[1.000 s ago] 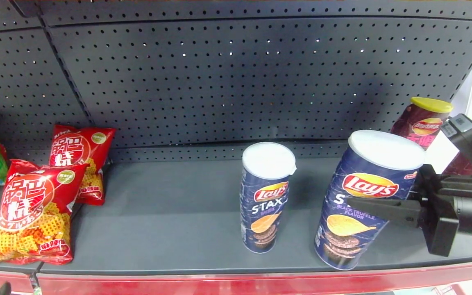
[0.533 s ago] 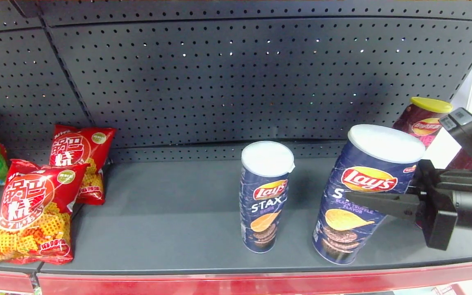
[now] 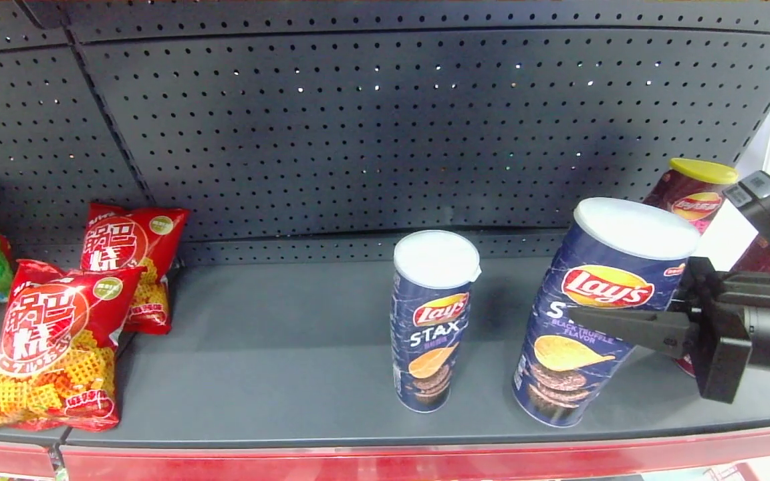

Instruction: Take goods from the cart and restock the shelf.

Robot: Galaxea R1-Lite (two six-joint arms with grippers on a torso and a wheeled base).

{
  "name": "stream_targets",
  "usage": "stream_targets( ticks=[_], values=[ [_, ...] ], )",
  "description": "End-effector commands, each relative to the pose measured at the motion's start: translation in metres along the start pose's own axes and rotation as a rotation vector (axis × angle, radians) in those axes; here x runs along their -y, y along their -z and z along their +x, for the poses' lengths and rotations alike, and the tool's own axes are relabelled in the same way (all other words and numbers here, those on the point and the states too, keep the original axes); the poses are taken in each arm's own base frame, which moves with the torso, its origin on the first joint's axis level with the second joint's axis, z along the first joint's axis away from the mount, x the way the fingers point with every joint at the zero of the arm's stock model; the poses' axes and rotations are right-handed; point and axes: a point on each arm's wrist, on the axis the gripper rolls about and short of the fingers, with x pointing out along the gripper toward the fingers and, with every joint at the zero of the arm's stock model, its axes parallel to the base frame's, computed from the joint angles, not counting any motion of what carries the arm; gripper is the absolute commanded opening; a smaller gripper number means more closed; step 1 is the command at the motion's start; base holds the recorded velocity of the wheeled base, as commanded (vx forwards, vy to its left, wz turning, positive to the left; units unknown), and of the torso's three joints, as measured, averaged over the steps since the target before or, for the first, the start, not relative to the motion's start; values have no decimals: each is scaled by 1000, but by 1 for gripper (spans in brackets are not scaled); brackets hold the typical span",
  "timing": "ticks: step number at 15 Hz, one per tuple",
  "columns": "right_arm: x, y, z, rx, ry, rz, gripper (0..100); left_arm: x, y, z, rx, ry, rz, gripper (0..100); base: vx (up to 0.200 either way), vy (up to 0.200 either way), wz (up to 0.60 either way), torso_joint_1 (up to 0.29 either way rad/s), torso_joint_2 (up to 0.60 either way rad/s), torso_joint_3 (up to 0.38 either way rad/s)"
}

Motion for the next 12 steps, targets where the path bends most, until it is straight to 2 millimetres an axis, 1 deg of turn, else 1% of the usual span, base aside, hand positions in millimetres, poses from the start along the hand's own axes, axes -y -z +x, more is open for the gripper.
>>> stream_targets(
  ticks=[1,3,4,5,6,7,12],
  values=[
    [1,-1,1,2,1,2,0,0,0,1,-6,2,0,100,0,0,0,0,0,0],
    [1,-3,0,7,3,2,0,0,0,1,-9,2,-3,100,0,0,0,0,0,0],
    [2,-4,1,9,2,1,0,0,-1,1,-20,33,0,100,0,0,0,0,0,0],
    [2,-4,1,9,2,2,0,-2,-1,1,-20,121,9,100,0,0,0,0,0,0],
    [2,-4,1,9,2,2,0,-2,0,1,-10,146,16,100,0,0,0,0,0,0],
    [1,-3,1,8,2,3,0,-1,1,-4,50,57,-3,100,0,0,0,0,0,0],
    [3,-2,2,2,1,8,0,-2,2,-6,80,71,5,100,0,0,0,0,0,0]
  ],
)
